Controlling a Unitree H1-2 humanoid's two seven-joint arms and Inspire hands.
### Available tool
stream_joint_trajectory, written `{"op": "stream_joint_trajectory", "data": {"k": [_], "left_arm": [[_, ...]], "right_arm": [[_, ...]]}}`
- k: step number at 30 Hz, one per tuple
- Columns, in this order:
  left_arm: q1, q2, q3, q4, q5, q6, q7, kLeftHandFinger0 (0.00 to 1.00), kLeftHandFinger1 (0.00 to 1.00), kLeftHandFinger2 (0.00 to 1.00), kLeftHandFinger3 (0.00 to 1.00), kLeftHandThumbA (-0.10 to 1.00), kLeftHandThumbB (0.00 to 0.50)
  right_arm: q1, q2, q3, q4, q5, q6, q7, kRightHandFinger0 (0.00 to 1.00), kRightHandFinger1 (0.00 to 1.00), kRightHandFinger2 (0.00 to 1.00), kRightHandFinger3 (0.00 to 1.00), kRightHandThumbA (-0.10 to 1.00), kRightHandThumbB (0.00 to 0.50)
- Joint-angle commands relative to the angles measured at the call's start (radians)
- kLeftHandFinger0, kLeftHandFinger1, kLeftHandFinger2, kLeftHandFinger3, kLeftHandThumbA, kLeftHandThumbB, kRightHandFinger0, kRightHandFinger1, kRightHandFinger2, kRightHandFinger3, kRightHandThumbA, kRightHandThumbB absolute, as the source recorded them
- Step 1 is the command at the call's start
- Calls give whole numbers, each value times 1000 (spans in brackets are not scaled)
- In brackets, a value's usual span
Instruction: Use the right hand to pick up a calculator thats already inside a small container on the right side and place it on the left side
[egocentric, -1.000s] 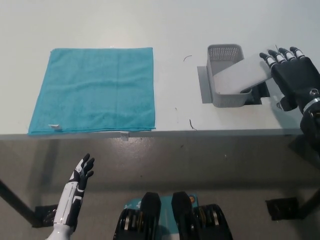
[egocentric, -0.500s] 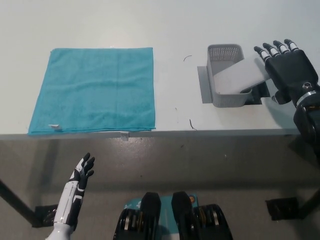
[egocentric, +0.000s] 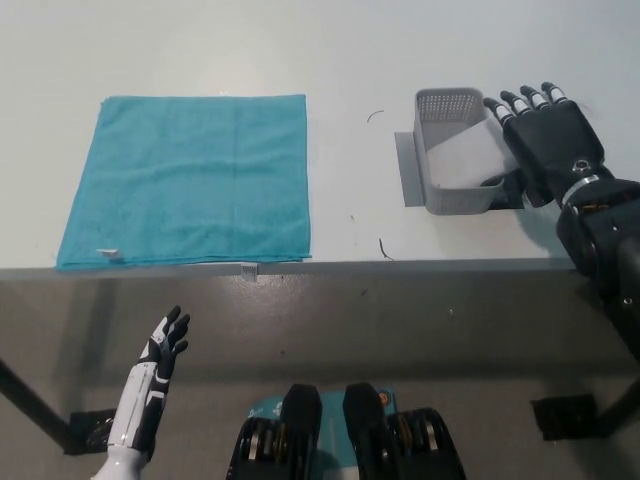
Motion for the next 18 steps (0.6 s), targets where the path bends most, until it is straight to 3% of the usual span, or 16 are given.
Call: {"op": "stream_joint_trajectory", "data": {"k": [1, 7, 10, 11, 13, 14, 15, 16, 17, 18], "left_arm": [[-8, 9, 5, -15, -5, -46, 9, 1000, 1000, 1000, 1000, 1000, 0], [-10, 12, 2, -11, -2, -46, 14, 1000, 1000, 1000, 1000, 1000, 0], [-4, 11, 0, -15, 0, -46, 13, 1000, 1000, 1000, 1000, 1000, 0], [-4, 12, 0, -15, 8, -46, 18, 1000, 1000, 1000, 1000, 1000, 0], [-4, 12, 0, -15, 15, -46, 24, 1000, 1000, 1000, 1000, 1000, 0], [-4, 11, 0, -15, 12, -46, 23, 1000, 1000, 1000, 1000, 1000, 0], [-4, 11, 0, -16, 12, -46, 22, 1000, 1000, 1000, 1000, 1000, 0], [-5, 11, 0, -15, 9, -46, 21, 1000, 1000, 1000, 1000, 1000, 0], [-10, 11, 1, -14, 7, -46, 19, 1000, 1000, 1000, 1000, 1000, 0], [-12, 11, 1, -12, 4, -46, 18, 1000, 1000, 1000, 1000, 1000, 0]], "right_arm": [[-84, -11, 19, 29, -29, 22, -70, 1000, 1000, 1000, 1000, 1000, 446], [-120, -10, 63, 107, -50, 16, -126, 1000, 1000, 1000, 1000, 1000, 461], [-153, -9, 103, 203, -71, 15, -188, 1000, 1000, 1000, 1000, 1000, 453], [-162, -8, 114, 242, -73, 10, -249, 1000, 1000, 1000, 1000, 1000, 425], [-183, -3, 131, 331, -71, -5, -416, 1000, 1000, 1000, 1000, 809, 414], [-200, 7, 131, 403, -57, -17, -510, 884, 848, 874, 1000, 377, 259], [-208, 12, 128, 434, -47, -24, -552, 786, 777, 820, 948, 255, 267], [-220, 16, 133, 491, -46, -39, -668, 395, 416, 488, 712, 45, 342], [-231, 17, 137, 530, -45, -48, -739, 79, 160, 291, 627, 6, 356], [-235, 16, 135, 558, -38, -69, -815, 16, 32, 129, 449, -22, 373]]}}
